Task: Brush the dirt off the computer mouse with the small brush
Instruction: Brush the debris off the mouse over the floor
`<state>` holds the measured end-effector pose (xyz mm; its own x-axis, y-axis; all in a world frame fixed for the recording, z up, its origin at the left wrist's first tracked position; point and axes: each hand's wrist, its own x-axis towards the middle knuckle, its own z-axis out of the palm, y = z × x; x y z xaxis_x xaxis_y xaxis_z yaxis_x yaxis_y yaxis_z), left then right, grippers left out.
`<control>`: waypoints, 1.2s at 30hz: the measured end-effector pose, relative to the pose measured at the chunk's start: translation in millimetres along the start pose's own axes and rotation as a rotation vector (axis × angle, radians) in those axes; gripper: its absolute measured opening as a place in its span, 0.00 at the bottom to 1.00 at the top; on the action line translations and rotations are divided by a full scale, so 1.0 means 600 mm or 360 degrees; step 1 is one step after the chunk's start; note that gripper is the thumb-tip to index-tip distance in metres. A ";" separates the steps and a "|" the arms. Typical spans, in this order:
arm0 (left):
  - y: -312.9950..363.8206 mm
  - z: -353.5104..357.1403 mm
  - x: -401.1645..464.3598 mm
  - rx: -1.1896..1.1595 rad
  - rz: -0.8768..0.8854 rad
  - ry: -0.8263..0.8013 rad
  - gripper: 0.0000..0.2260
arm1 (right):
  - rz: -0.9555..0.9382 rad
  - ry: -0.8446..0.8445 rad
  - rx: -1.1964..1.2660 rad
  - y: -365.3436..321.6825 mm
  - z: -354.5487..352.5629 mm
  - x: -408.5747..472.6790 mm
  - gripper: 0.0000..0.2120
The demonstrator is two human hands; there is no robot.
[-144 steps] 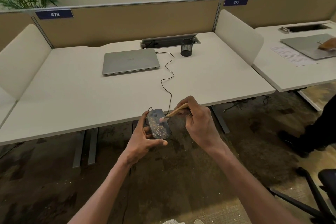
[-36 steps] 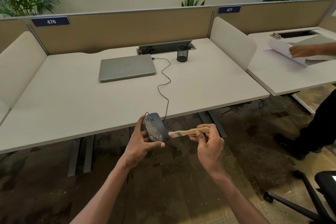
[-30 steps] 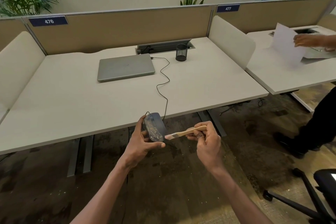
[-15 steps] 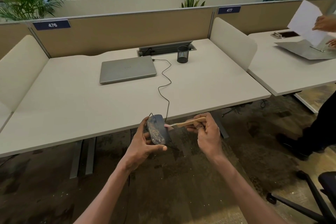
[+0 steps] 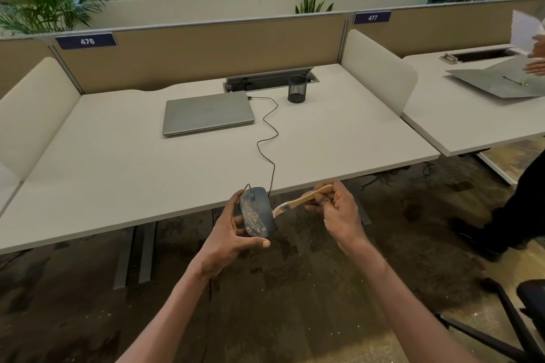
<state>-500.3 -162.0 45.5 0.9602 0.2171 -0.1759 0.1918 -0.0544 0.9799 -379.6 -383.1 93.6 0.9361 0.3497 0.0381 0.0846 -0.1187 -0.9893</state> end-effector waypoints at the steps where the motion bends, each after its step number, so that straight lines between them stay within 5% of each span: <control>1: -0.001 -0.001 0.000 -0.0008 -0.0002 -0.0020 0.60 | -0.0005 0.0017 0.0010 0.000 0.003 0.004 0.06; 11: -0.002 0.001 -0.003 0.0005 0.0005 -0.0049 0.60 | 0.0073 0.0245 0.0368 0.003 0.023 0.017 0.09; 18: -0.003 -0.002 -0.005 -0.0019 0.0022 -0.0040 0.57 | 0.0168 -0.0005 0.0280 0.005 -0.004 0.007 0.05; 26: 0.003 0.009 0.001 -0.0032 0.0003 -0.0077 0.61 | 0.0147 0.0112 0.0459 -0.015 0.003 0.023 0.06; 36: 0.003 -0.004 -0.001 -0.0019 0.0006 -0.0049 0.60 | 0.0222 -0.0166 0.0267 0.007 -0.022 0.004 0.06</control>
<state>-501.1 -159.9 47.3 0.9667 0.1869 -0.1750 0.1860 -0.0433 0.9816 -372.3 -395.2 91.4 0.8936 0.4360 -0.1067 -0.1091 -0.0196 -0.9938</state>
